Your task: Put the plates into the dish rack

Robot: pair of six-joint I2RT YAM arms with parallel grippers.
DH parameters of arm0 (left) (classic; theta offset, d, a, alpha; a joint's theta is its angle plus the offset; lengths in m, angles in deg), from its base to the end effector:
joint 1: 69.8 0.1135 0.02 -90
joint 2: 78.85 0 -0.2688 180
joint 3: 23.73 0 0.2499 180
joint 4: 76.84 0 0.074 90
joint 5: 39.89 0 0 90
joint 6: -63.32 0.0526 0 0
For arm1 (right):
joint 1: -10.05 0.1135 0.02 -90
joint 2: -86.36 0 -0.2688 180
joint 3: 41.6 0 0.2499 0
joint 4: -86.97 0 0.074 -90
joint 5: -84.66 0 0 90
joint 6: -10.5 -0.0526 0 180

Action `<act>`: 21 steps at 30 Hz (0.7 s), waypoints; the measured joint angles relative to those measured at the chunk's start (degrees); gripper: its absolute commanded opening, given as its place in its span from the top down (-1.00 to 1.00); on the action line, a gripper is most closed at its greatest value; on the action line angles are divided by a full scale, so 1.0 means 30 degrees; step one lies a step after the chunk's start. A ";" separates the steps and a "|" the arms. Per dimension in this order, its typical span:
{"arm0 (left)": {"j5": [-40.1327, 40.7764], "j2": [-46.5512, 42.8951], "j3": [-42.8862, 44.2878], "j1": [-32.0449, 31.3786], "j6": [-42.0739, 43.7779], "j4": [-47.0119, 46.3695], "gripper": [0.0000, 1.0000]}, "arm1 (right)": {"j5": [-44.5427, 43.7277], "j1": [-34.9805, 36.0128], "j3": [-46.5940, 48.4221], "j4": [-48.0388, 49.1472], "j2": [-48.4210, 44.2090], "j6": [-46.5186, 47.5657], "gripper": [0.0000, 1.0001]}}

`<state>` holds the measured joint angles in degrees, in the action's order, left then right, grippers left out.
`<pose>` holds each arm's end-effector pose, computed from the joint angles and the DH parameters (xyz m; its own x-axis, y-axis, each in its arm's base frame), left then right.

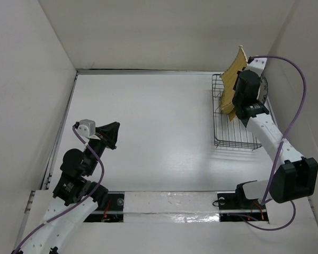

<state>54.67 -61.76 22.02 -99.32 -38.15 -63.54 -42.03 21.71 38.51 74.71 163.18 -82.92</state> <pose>0.0928 -0.0477 0.3458 0.1415 -0.3079 -0.9408 0.4618 0.8612 -0.2124 0.3226 0.0345 0.3714 -0.1276 0.0225 -0.9916 0.4243 0.9049 -0.0341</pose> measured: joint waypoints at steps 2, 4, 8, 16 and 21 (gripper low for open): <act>0.0000 0.0000 0.0000 0.0000 0.0000 0.0000 0.84 | -0.0525 0.0000 0.0168 0.0583 -0.0189 0.0641 1.00; 0.0000 0.0000 0.0000 0.0000 0.0000 0.0000 0.84 | -0.0940 -0.0015 0.0168 0.1005 -0.0466 0.1137 1.00; 0.0000 0.0000 0.0000 0.0000 0.0007 0.0000 0.84 | -0.1362 -0.0117 0.0168 0.1486 -0.0801 0.1661 1.00; 0.0000 0.0000 0.0000 0.0000 0.0000 0.0000 0.84 | -0.1086 -0.0240 0.0168 0.1574 -0.0423 0.1712 1.00; 0.0000 0.0000 0.0000 0.0000 0.0000 0.0000 0.84 | -0.1056 -0.0095 0.0007 0.1464 0.0204 0.1654 1.00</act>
<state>54.67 -61.76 22.02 -99.32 -38.15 -63.54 -45.20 21.42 38.53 79.10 163.79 -77.96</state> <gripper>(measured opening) 0.080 0.173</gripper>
